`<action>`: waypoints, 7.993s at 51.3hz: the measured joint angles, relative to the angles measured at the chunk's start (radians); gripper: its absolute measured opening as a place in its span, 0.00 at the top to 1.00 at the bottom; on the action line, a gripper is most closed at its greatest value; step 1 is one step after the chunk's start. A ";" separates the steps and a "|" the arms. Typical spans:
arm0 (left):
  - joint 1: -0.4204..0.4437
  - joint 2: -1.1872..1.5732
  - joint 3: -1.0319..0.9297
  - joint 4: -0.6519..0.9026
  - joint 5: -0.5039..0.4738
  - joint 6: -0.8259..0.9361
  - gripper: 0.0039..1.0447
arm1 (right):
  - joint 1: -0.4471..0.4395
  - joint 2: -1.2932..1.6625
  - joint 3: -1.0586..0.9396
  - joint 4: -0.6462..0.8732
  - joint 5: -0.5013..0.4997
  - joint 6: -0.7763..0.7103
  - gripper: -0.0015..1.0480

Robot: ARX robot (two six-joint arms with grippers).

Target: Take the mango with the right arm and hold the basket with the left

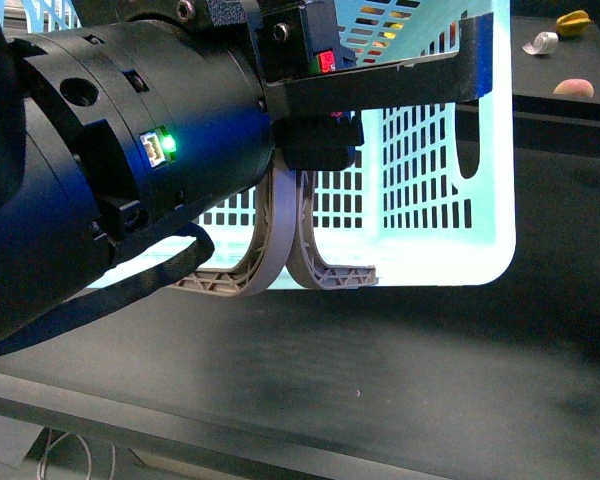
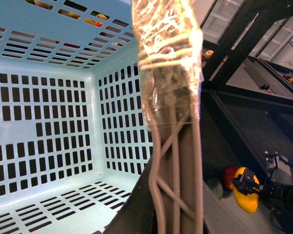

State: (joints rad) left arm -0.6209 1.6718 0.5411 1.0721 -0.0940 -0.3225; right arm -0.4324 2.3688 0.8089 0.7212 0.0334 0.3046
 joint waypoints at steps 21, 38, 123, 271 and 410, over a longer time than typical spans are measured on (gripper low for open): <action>0.000 0.000 0.000 0.000 0.000 0.000 0.94 | 0.329 -0.575 -0.143 -0.191 -0.140 0.118 0.39; 0.000 0.000 0.000 0.000 -0.001 0.000 0.94 | 0.673 -0.817 -0.064 -0.308 -0.149 0.141 0.39; -0.002 0.006 0.000 -0.003 0.001 0.000 0.94 | 0.456 -1.906 -0.612 -0.576 0.082 -0.051 0.19; 0.163 0.114 0.218 -0.282 -0.073 -0.078 0.94 | 0.435 -2.365 -0.803 -0.719 -0.032 -0.302 0.08; 0.642 -0.483 -0.115 -0.701 -0.409 -0.753 0.08 | 0.435 -2.365 -0.803 -0.719 -0.033 -0.302 0.08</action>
State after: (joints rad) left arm 0.0208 1.1885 0.4263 0.3714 -0.5030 -1.0756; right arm 0.0021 0.0040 0.0059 0.0017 0.0006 0.0029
